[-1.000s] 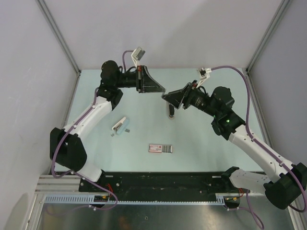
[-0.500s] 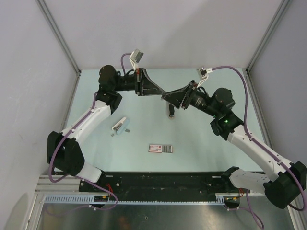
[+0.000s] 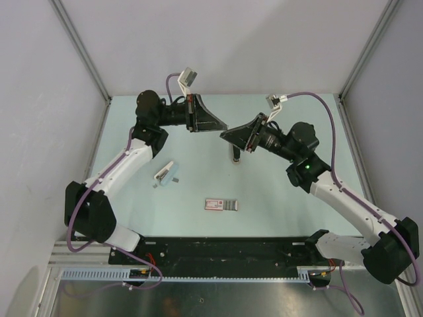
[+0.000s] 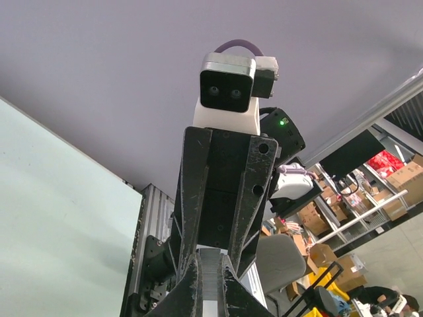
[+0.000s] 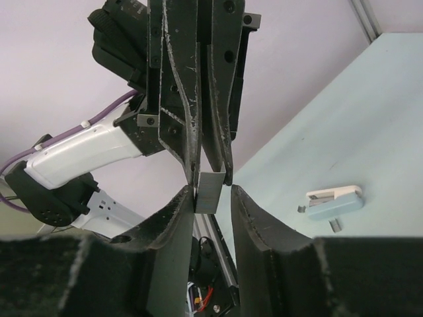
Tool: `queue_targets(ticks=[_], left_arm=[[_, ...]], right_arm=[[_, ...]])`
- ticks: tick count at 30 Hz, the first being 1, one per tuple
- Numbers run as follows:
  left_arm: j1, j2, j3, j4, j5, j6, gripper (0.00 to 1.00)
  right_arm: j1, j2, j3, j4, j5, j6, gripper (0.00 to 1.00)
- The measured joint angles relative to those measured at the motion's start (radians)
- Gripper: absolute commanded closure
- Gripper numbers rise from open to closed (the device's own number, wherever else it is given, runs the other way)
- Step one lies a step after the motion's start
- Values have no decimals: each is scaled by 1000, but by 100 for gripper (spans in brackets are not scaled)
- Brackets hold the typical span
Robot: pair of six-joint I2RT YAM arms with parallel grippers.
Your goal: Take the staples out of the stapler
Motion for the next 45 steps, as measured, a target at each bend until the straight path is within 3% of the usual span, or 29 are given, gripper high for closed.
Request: queue_targets(ticks=[6,8,11,14,18,24,31,35,45], left_arm=[[0,-6,-10,3,-9,7,98],[0,-8,-12,6,-10,11,82],[0,-9,-14,8,-14,33,45],[3,-9,-14,-13,-14,72,33],[31,1,28,-212,-41,285,32],[59,16,58,-563,-263,755,34],[-96,19,-144,-726,-624,1202,38],[-178,52,-219,-767,-761,1344,40],[-203,119,-260,-769,-914,1514,44]], right_arm=[[4,2,-3,10,2,11,86],[4,0,-3,8,6,9,89],[4,-3,-3,0,14,4,94],[-2,-13,-4,-45,47,-19,98],[-11,-25,-4,-178,134,-64,100],[3,-8,-4,-456,299,-127,100],[111,29,-42,-694,481,-157,100],[198,20,-124,-738,525,-136,100],[406,-42,-301,-746,524,-73,100]])
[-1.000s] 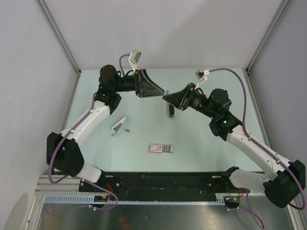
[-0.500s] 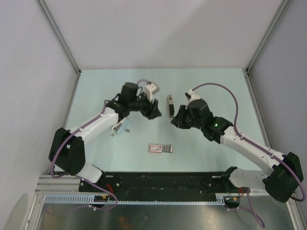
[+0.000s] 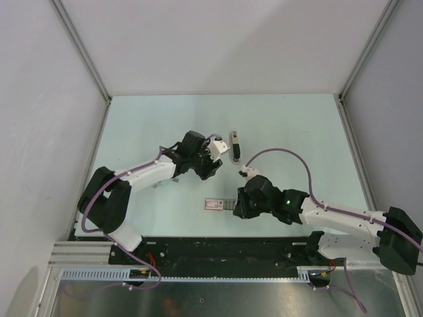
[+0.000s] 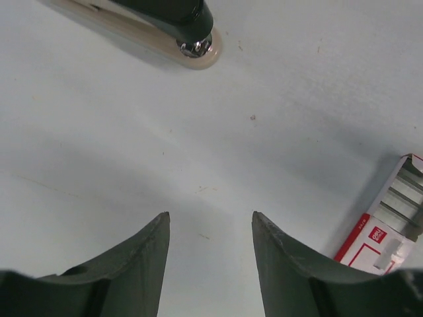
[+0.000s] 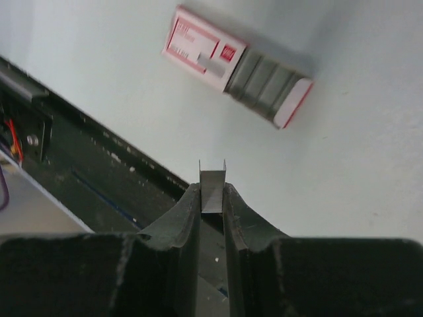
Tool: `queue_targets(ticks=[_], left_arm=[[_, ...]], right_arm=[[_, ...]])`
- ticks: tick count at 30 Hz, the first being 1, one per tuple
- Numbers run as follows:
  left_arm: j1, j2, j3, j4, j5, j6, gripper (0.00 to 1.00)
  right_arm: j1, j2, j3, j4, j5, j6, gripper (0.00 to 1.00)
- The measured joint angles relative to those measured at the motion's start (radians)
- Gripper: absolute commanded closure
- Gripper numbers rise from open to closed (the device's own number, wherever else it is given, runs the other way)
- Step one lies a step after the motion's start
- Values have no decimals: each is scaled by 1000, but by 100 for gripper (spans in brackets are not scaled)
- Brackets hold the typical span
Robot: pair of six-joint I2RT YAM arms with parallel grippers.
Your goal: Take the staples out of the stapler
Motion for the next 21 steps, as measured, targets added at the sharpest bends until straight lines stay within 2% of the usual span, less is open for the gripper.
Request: queue_targets(ticks=[7,21], left_arm=[[-13,2,-9,18,-13,25,47],[-13,-18,-57,19,-11,34,49]], right_arm=[[87,96,-36,80,-20,-9,100],[68,279,-58,206,-9,-69,100]])
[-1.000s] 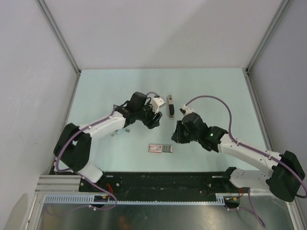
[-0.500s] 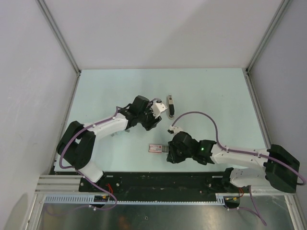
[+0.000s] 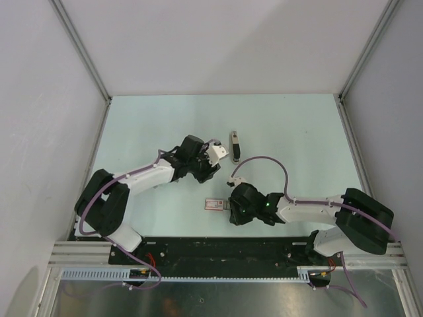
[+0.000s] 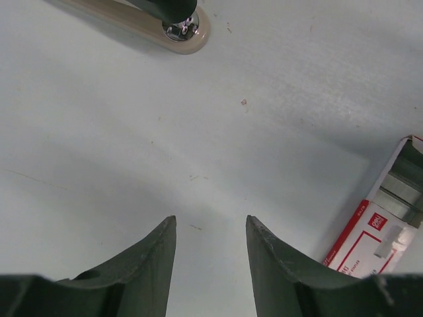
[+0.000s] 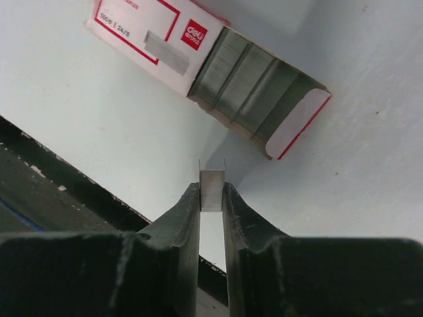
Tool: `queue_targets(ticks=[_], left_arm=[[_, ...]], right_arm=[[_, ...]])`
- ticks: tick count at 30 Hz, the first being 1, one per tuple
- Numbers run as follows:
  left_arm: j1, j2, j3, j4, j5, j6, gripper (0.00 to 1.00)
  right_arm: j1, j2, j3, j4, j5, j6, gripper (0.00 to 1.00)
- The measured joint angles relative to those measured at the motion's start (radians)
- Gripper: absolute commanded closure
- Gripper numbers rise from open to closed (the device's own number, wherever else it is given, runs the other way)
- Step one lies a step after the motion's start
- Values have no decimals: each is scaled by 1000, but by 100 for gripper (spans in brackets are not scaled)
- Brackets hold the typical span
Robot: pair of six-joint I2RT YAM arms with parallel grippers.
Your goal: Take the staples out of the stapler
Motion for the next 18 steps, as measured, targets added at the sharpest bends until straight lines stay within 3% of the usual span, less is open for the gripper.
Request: queue_targets(ticks=[18], left_arm=[[18,-123,-64,0,2,-3,49]], right_arm=[[-123,23,-22,88,14,-54,100]])
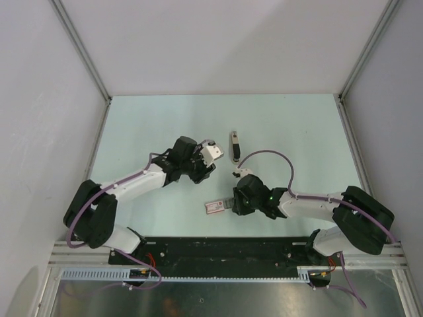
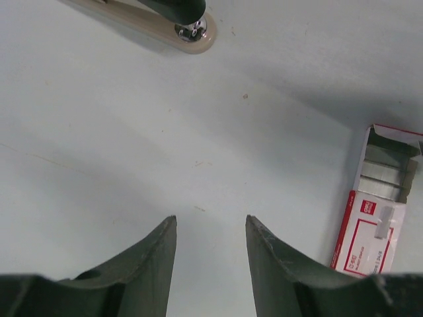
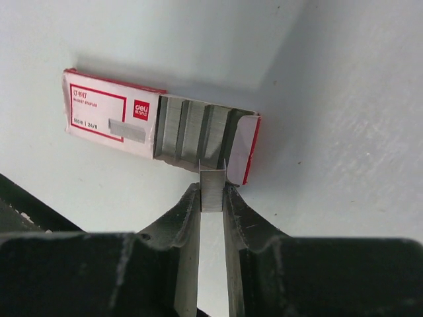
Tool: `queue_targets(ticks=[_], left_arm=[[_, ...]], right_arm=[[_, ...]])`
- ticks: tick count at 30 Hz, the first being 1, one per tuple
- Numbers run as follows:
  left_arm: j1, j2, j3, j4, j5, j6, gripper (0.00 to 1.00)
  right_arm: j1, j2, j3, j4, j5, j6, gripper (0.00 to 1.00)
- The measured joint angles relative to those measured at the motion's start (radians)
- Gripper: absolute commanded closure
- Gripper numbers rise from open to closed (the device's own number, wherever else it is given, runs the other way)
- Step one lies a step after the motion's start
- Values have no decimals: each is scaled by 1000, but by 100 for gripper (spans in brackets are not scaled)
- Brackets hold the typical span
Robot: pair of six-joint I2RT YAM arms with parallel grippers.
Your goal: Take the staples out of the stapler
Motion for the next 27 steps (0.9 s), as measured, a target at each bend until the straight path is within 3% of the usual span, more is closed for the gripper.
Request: queue_targets(ticks=[9,13,20,27], left_arm=[[2,-24,-16,0,1,0,49],[4,-25,-19,0,1,0,49],[7,-48,-19,-2,1,-1,49],[13,-72,-24,-18,2,-1,48]], right_arm=[[8,-2,0,0,8,-5,100],[51,-19,22,-87,45,10,100],[112,1,182,-266,140,44,100],[113,154,321,-358,187,56,100]])
